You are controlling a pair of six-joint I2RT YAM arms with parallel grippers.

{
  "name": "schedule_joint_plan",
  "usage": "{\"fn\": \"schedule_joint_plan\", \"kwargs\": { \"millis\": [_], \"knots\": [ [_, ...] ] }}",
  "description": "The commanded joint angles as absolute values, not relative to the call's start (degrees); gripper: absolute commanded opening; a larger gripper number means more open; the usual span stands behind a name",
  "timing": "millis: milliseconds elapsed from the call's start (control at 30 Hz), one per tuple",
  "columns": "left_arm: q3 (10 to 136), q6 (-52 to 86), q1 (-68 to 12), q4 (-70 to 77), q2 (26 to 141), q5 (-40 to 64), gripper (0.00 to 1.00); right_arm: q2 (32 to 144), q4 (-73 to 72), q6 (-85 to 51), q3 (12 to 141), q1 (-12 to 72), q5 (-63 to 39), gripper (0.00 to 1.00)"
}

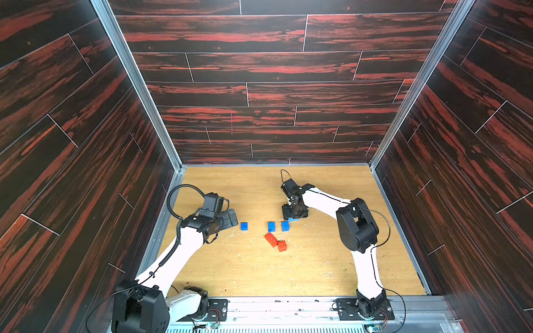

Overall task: Assemble a giraffe with lego
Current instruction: Pick up the lego brick from the center of the board, then assemble the lego brick with the lego brick.

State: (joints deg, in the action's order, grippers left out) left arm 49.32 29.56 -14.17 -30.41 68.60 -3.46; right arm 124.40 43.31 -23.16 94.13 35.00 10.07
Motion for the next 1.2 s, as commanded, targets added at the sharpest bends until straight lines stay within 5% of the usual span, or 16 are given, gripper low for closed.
{"fn": "schedule_joint_plan", "kwargs": {
  "millis": [0,667,1167],
  "knots": [
    [50.61,29.07,-14.36,-31.82,68.37,-3.96,1.0,124.3,45.41,-23.21,94.73,35.08,11.12,0.69],
    [50.31,29.17,-14.37,-31.47,68.5,-3.36,1.0,116.11,55.68,-29.81,106.55,43.46,18.58,0.57],
    [50.35,29.01,-14.37,-31.01,69.03,-2.13,1.0,120.24,61.55,-37.91,113.07,48.45,17.19,0.54]
  ]
}}
